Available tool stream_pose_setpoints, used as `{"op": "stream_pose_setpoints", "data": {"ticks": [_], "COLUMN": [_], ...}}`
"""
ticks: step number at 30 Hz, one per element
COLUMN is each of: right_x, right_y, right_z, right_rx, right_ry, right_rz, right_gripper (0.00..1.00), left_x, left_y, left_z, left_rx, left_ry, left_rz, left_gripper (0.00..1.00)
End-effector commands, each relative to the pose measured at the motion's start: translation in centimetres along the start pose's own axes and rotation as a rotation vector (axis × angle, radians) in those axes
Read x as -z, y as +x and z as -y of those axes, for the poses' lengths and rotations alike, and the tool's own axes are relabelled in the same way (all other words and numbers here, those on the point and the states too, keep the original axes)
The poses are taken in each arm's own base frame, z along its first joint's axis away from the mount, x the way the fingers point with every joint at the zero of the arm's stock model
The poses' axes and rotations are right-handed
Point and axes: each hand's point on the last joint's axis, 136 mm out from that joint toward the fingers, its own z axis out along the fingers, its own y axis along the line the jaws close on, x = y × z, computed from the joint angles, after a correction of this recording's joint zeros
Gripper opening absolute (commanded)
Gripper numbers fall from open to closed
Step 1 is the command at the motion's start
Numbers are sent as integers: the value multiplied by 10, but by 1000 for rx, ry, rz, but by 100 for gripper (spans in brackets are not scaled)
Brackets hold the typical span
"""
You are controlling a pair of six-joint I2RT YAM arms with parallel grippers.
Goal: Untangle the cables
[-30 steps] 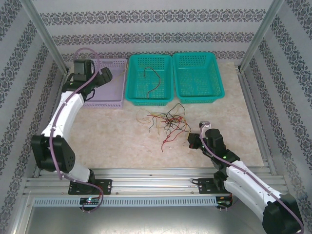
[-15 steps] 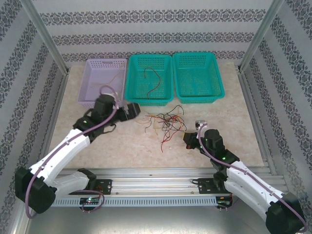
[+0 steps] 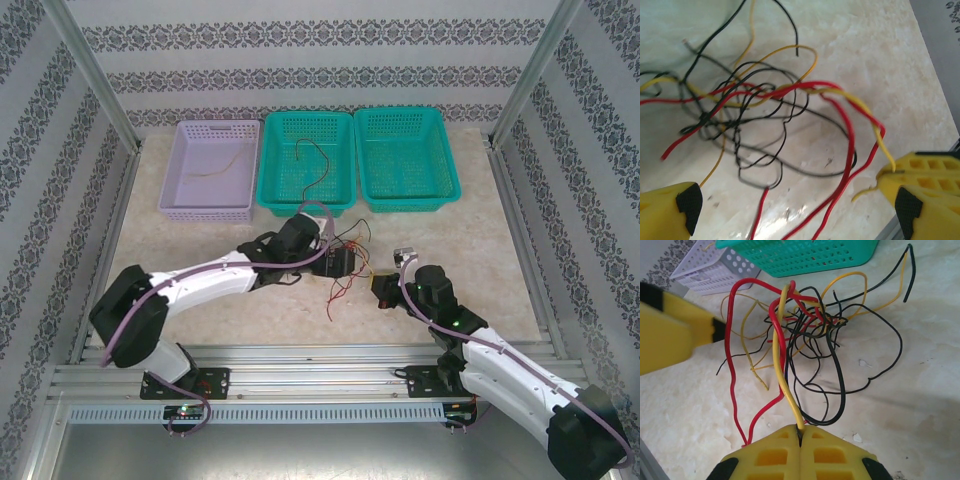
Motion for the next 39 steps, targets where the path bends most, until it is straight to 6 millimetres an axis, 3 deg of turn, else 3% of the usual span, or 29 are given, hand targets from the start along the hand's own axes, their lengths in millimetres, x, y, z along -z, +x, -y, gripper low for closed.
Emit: {"op": "stream_pose_setpoints", "data": {"ticks": [1,8,12,17,31,39], "right_x": [0,0,0,0,0,1], "right_y": [-5,-5,-6,-6,-6,-7], "right_z": [-14,-12,-10,-9,-11,-9], "right_rx": [45,49,48,47,45,45], "right_ry": [-54,-42,-28,-26,-35,-23], "right_rz": [11,15,20,17,17,21], "right_gripper": [0,0,0,0,0,0], "left_x": [-12,-26,-13,11,-15,-8], "left_y": [-11,-5,-10,-19,-1,-11], "left_z": [18,5,5,23,15,20], "left_rx": [-76,-85,-80,-76,-83,-102], "left_ry": [35,-12,2,140,107,104], "left_rz": [30,16,76,207,98,121], "left_gripper": [98,84,83,84,65,17]}}
